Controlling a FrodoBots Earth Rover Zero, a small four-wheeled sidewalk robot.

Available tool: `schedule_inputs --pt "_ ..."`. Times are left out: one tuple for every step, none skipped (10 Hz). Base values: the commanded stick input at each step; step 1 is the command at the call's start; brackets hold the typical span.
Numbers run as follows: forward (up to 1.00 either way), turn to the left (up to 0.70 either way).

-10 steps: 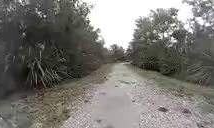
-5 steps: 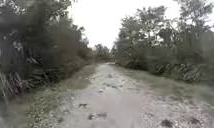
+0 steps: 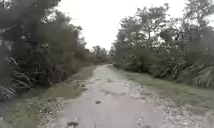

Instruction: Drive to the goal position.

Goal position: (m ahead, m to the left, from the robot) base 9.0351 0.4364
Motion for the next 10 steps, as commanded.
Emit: schedule_inputs --pt "0.7 0.0" --pt "0.7 0.0" --pt "0.7 0.0" --pt "0.7 0.0" --pt "0.7 0.0" --pt "0.7 0.0" --pt "0.7 0.0" --pt "0.7 0.0" --pt "0.7 0.0" --pt "0.7 0.0"
